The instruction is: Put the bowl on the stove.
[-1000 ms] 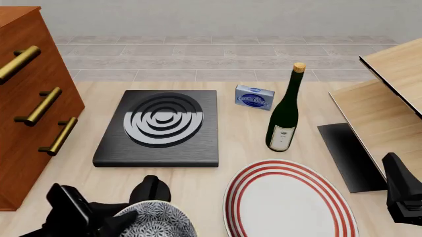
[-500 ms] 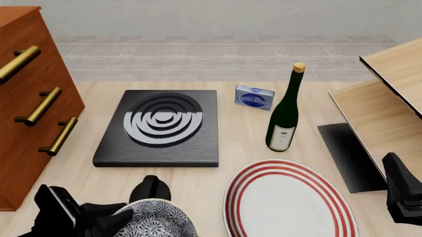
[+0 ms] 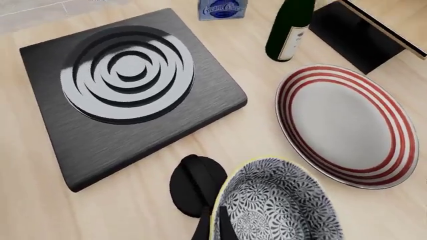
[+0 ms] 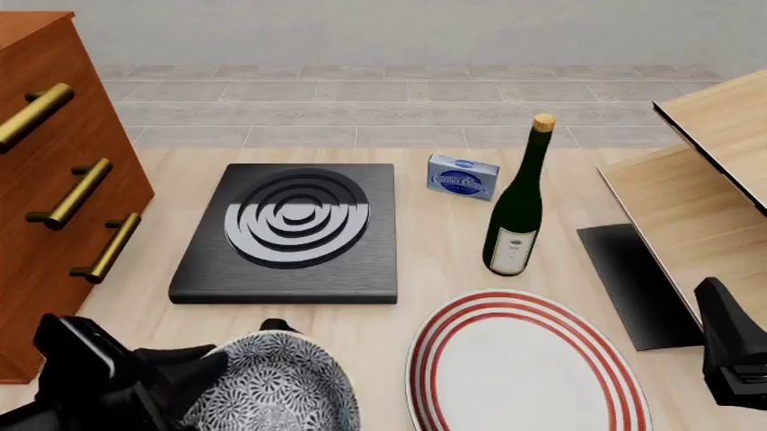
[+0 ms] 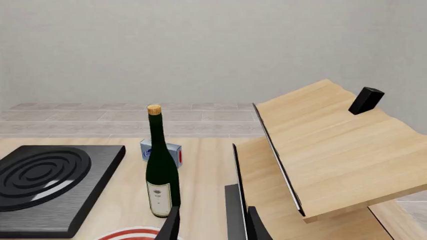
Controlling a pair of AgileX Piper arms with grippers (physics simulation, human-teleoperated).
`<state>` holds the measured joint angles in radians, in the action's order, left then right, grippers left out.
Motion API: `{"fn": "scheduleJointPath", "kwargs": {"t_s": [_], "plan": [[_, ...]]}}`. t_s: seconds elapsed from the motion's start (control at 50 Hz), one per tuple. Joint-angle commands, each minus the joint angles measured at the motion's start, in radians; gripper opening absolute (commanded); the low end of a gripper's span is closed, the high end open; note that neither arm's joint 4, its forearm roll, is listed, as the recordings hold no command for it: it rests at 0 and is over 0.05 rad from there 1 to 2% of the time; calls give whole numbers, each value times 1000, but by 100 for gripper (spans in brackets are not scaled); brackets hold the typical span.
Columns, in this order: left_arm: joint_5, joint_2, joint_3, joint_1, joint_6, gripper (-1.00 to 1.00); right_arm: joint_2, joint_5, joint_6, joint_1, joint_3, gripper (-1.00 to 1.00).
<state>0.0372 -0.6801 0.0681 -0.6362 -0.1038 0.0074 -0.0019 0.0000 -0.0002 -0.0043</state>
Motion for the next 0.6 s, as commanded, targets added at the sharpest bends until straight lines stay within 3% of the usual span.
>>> {"fn": "scheduleJointPath", "kwargs": {"t_s": [0.02, 0.24, 0.38, 0.56, 0.6], "plan": [[-86, 69, 76, 44, -30, -100, 0, 0, 0, 0, 0, 100], [-123, 85, 125, 51, -72, -100, 0, 0, 0, 0, 0, 100], [-133, 64, 164, 46, -151, -100, 0, 0, 0, 0, 0, 100], [-162, 52, 232, 37, -187, -100, 0, 0, 0, 0, 0, 100], [-167, 50, 239, 19, -237, -100, 0, 0, 0, 0, 0, 100]]}}
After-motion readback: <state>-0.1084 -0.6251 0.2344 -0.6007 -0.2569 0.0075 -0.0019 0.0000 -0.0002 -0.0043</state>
